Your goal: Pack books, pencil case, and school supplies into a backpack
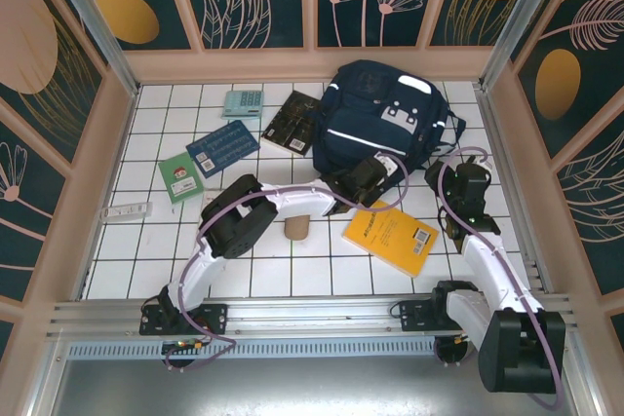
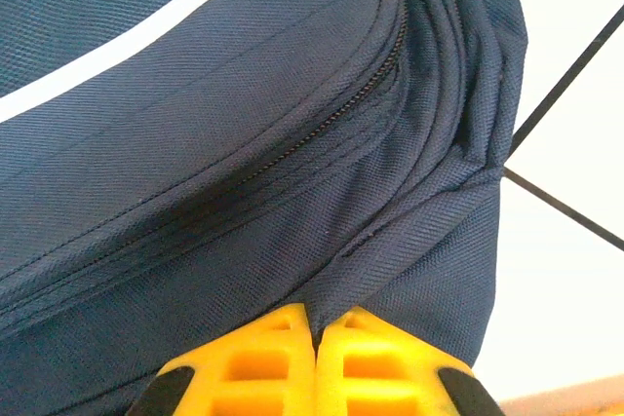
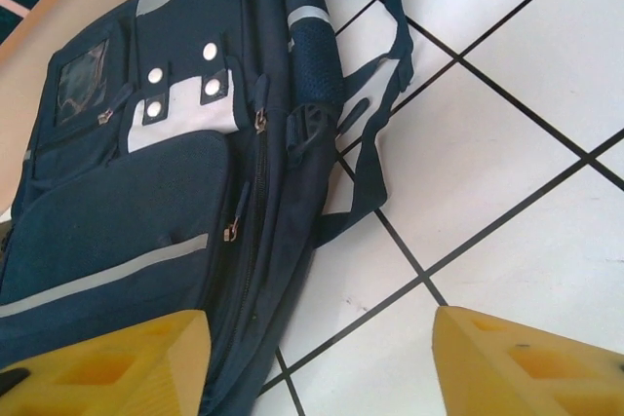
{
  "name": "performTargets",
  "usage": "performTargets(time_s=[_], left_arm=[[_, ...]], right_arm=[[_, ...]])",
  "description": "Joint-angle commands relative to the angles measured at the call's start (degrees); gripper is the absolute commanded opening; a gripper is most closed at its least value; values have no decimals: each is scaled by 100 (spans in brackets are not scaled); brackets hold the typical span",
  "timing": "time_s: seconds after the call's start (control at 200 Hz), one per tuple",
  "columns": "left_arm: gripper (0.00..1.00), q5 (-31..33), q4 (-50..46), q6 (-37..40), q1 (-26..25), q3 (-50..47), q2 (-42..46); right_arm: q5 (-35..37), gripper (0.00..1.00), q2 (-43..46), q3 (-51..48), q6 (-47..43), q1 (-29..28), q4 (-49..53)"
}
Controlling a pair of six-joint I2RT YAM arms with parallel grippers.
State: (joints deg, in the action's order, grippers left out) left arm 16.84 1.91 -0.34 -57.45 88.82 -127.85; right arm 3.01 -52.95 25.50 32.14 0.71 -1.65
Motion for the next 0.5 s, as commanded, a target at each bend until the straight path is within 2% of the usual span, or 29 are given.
performTargets(time_s=[0.0, 0.155, 0.445, 0.495], left_arm=[[0, 596, -51, -207, 41, -285, 585], [0, 1059, -53, -245, 56, -267, 1056], [0, 1151, -483, -441, 139, 222, 1278], [0, 1108, -540, -483, 177, 242, 1345]], right_arm=[[-130, 64, -31, 234, 20, 52, -101], [-192, 60, -43, 267, 16, 51, -138], [-530, 54, -109, 202, -14, 52, -256], [-560, 51, -134, 194, -23, 48, -277]])
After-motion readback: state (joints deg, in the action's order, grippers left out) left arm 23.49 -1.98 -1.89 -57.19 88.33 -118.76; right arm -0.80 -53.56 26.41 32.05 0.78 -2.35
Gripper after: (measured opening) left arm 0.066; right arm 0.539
